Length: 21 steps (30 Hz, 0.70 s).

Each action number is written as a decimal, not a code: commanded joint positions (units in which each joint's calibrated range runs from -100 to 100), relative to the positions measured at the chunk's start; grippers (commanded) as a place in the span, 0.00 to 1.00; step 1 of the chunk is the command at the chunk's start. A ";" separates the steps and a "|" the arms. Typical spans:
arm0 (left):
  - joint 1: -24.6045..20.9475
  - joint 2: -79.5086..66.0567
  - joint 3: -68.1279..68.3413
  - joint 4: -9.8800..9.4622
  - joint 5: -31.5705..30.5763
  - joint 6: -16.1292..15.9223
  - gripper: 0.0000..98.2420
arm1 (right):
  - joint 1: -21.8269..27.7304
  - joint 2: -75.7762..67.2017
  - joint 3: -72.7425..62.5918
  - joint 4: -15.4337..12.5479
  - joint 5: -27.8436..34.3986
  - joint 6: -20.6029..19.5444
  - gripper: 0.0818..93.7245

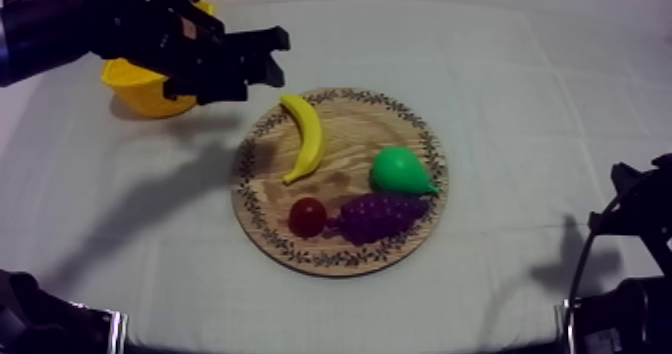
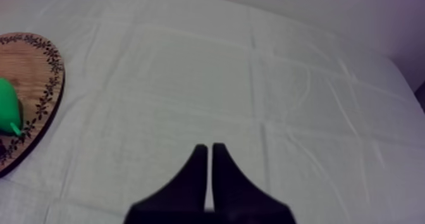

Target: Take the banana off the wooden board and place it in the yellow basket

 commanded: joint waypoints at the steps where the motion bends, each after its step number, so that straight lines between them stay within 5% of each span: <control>1: 0.20 0.40 -0.04 0.26 -0.46 0.01 0.67 | 0.03 -0.05 0.05 0.01 0.01 0.02 0.00; 10: 0.93 5.54 -2.64 0.51 -0.42 0.55 0.65 | 0.03 -0.05 0.05 0.01 0.01 0.02 0.00; 21: -0.69 19.12 -13.38 1.82 10.20 -0.28 0.63 | 0.03 -0.05 0.05 0.01 0.01 0.02 0.00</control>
